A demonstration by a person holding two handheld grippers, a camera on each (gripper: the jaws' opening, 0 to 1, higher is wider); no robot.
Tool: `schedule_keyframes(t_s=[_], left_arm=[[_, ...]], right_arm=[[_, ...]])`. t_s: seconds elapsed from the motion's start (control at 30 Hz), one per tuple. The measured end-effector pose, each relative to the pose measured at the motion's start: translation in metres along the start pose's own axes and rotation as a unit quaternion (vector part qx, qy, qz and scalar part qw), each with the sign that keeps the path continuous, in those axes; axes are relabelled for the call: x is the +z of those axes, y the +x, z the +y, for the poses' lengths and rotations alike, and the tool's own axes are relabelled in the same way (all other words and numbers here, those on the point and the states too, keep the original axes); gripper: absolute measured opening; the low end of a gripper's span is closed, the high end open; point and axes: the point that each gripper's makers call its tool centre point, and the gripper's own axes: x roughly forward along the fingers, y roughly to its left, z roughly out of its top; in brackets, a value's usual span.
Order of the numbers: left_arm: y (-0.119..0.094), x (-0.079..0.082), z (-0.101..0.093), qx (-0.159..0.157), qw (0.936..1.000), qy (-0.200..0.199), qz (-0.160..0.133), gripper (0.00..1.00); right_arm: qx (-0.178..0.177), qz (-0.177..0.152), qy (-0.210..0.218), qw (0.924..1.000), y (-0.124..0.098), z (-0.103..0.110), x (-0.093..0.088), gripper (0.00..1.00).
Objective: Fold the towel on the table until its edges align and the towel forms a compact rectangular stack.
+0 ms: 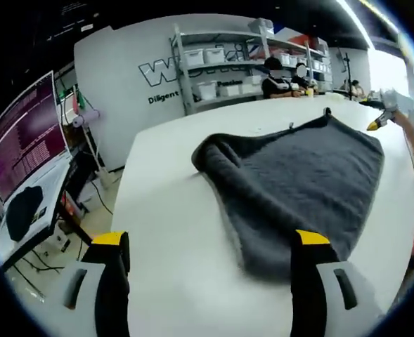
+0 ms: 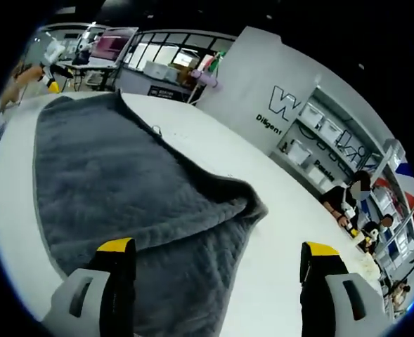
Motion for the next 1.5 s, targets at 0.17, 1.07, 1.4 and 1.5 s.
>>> schedule_keyframes(t_s=[0.17,1.07,1.4,1.5], left_arm=[[-0.002,-0.002,-0.016,-0.064,0.9976,0.009,-0.023,0.70],[0.017,-0.039,-0.037,-0.173,0.9814,-0.084,0.005,0.12],[0.015,-0.036,-0.044,-0.167,0.9836,-0.068,0.000,0.05],[0.010,-0.029,-0.041,-0.165,0.9833,-0.077,-0.011,0.05]], right_arm=[[0.004,-0.002,0.000,1.0000,-0.004,0.005,-0.001,0.99],[0.006,-0.012,0.000,0.9999,-0.029,0.019,-0.011,0.99],[0.007,-0.012,-0.002,0.9999,-0.027,0.020,-0.015,0.99],[0.006,-0.014,-0.001,0.9999,-0.027,0.020,-0.016,0.99]])
